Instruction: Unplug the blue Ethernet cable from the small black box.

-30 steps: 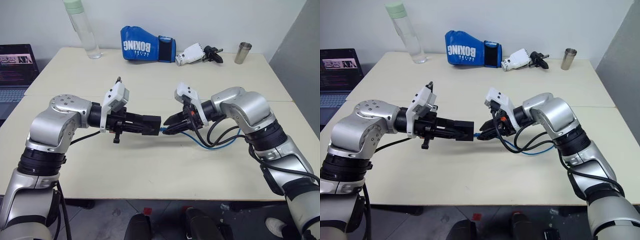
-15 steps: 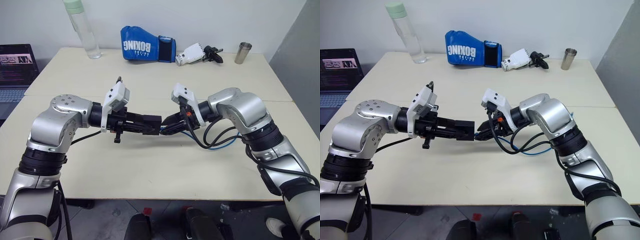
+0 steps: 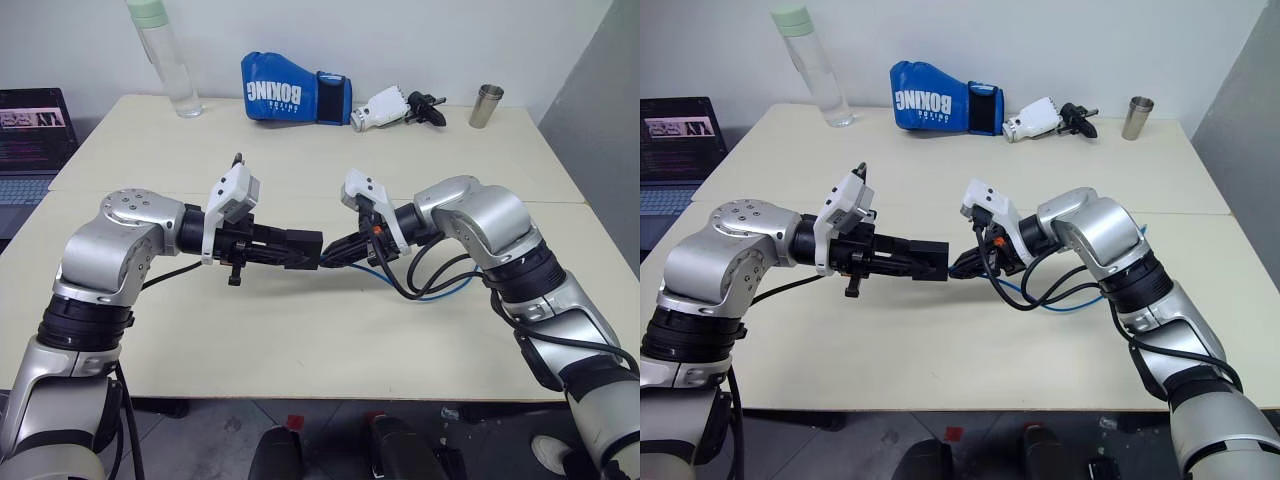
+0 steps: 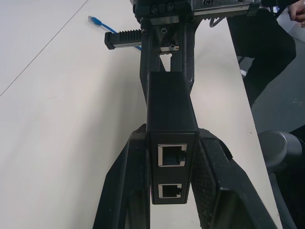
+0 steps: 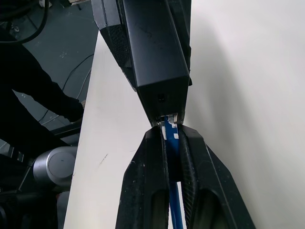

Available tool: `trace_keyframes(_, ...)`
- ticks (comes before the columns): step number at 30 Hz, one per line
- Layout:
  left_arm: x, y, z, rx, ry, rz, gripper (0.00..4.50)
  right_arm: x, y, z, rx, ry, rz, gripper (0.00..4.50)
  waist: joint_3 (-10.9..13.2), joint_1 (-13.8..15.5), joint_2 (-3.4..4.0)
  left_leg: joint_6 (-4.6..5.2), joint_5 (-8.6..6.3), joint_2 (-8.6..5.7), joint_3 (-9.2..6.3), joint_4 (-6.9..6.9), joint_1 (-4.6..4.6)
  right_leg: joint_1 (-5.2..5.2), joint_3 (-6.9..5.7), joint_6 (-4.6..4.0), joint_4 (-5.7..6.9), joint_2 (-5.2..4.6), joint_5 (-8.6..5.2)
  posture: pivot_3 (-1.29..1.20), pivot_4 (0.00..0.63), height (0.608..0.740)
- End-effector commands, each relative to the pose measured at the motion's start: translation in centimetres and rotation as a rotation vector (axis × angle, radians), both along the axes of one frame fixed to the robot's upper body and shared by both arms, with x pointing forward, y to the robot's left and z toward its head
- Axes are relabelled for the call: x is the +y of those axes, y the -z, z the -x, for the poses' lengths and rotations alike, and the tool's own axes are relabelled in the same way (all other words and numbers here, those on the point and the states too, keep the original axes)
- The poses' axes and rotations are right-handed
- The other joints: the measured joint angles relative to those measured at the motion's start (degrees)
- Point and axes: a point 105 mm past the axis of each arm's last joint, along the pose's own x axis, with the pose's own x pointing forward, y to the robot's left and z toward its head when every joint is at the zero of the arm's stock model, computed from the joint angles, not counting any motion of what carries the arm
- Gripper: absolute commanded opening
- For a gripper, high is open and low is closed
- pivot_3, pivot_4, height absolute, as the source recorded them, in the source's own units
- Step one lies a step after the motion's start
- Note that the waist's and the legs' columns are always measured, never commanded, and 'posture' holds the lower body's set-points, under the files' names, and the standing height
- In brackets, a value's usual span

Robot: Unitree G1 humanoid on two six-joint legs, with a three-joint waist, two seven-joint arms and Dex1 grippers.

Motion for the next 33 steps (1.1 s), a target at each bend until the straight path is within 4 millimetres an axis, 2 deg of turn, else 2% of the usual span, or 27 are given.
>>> trace_keyframes(1,-0.3,-1.0,0.5,-0.041,0.041,0.002,0.78,-0.1,-1.1,-0.2,-0.066,-0.005,0.002,0.03,0.0,0.0,0.0,0.0,0.0,0.0,0.0,0.0,0.0,0.0,0.0,0.0,0.0,0.0,0.0,0.0,0.15,0.74)
trace_keyframes(8,0.3,-0.9,0.7,-0.036,0.02,-0.009,0.78,-3.0,0.7,-1.4,-0.041,0.08,0.052,0.03,0.0,0.0,0.0,0.0,0.0,0.0,0.0,0.0,0.0,0.0,0.0,0.0,0.0,0.0,0.0,0.0,0.15,0.74)
trace_keyframes(16,1.3,-1.0,0.4,-0.043,-0.034,-0.012,0.78,-8.0,3.2,-2.9,-0.016,0.26,0.105,0.02,0.0,0.1,0.0,0.0,0.0,-0.01,0.02,0.0,0.0,-0.01,0.01,0.0,-0.01,-0.02,0.0,0.0,0.15,0.74)
trace_keyframes(19,1.5,-1.0,0.3,-0.045,-0.062,-0.004,0.78,-11.5,4.2,-5.5,-0.056,0.492,0.118,0.02,0.0,0.1,0.0,0.0,0.0,-0.01,0.03,0.0,0.0,0.0,0.02,0.0,-0.02,-0.02,0.0,0.0,0.15,0.74)
trace_keyframes(23,1.5,-0.8,0.0,-0.043,-0.097,0.02,0.78,-14.6,5.5,-7.3,-0.164,0.637,0.167,0.02,0.0,0.0,0.0,0.0,0.0,-0.02,0.07,0.01,0.0,0.0,0.06,0.0,-0.01,-0.03,0.0,0.0,0.15,0.74)
trace_keyframes(25,1.3,-0.6,-0.4,-0.047,-0.117,0.031,0.78,-15.7,6.2,-8.4,-0.199,0.739,0.157,0.02,0.0,0.0,-0.01,0.0,0.0,-0.02,0.07,0.0,0.0,0.0,0.07,0.0,-0.02,-0.02,0.0,0.0,0.15,0.74)
trace_keyframes(27,1.2,-0.5,-0.5,-0.05,-0.122,0.034,0.78,-15.9,6.3,-9.0,-0.2,0.793,0.121,0.02,0.0,0.0,0.0,0.0,0.0,-0.02,0.07,0.0,0.0,-0.01,0.07,0.0,-0.02,-0.02,0.0,0.0,0.15,0.74)
trace_keyframes(28,1.1,-0.5,-0.5,-0.051,-0.125,0.035,0.78,-15.8,6.1,-9.3,-0.197,0.811,0.094,0.73,0.0,-0.1,0.0,-0.01,0.0,-0.02,0.1,0.0,0.0,-0.01,0.1,0.0,-0.02,-0.02,0.0,0.0,0.15,0.74)
trace_keyframes(29,1.1,-0.5,-0.6,-0.053,-0.129,0.036,0.78,-15.6,5.9,-9.4,-0.187,0.818,0.069,0.82,0.0,-0.2,0.0,-0.01,0.01,-0.02,0.1,-0.01,0.0,-0.01,0.1,0.01,-0.01,-0.02,0.0,0.0,0.15,0.74)
trace_keyframes(33,1.2,-0.6,-0.7,-0.057,-0.147,0.043,0.78,-14.8,5.5,-9.3,-0.161,0.809,0.027,1.8,0.0,-0.5,0.0,-0.04,0.02,-0.01,0.1,-0.02,0.0,-0.01,0.1,0.0,0.0,-0.02,0.0,0.0,0.15,0.74)
